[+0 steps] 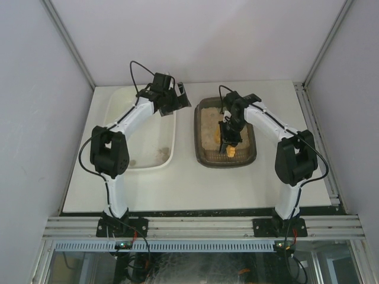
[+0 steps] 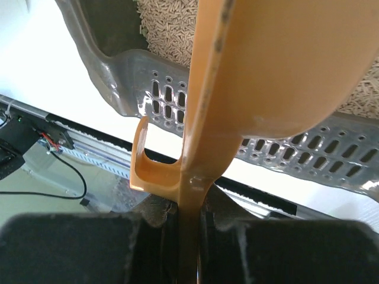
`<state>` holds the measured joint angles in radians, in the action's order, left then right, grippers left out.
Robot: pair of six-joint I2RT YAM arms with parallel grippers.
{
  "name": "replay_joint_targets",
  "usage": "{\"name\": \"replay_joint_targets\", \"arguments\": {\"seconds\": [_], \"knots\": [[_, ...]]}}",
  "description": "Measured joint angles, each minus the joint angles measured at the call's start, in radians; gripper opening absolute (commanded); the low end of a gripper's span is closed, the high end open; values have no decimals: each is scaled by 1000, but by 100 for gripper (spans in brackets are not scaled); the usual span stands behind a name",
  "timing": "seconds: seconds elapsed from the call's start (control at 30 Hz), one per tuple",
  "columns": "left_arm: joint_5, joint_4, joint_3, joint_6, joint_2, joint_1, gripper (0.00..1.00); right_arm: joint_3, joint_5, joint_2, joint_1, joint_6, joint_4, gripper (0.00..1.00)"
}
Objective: Clean the litter box
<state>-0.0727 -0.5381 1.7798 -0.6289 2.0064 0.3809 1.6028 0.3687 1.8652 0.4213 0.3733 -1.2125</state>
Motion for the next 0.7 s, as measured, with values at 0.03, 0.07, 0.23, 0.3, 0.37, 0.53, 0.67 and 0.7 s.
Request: {"name": "replay_joint_targets", "arguments": {"seconds": [0.03, 0.07, 0.23, 0.3, 0.37, 0.53, 0.67, 0.7], "knots": [[2, 2, -18, -10, -3, 2, 100, 0, 9, 7, 2, 0, -3, 0], [3, 3, -35, -18, -7, 3, 100, 0, 16, 19, 5, 0, -5, 0], [11, 3, -66, -36, -23, 7, 100, -1, 32, 74, 11, 0, -10, 0], [17, 7, -66, -37, -31, 7, 100, -1, 34, 81, 13, 0, -11, 0], [18, 10, -66, -39, -40, 7, 100, -1, 32, 81, 13, 0, -10, 0], [19, 26, -66, -42, -46, 7, 100, 11, 30, 98, 15, 0, -19, 0], [21, 29, -66, -40, -46, 7, 100, 86, 26, 170, 21, 0, -34, 0], [24, 31, -68, -38, -46, 7, 100, 108, 25, 190, 23, 0, -34, 0]]}}
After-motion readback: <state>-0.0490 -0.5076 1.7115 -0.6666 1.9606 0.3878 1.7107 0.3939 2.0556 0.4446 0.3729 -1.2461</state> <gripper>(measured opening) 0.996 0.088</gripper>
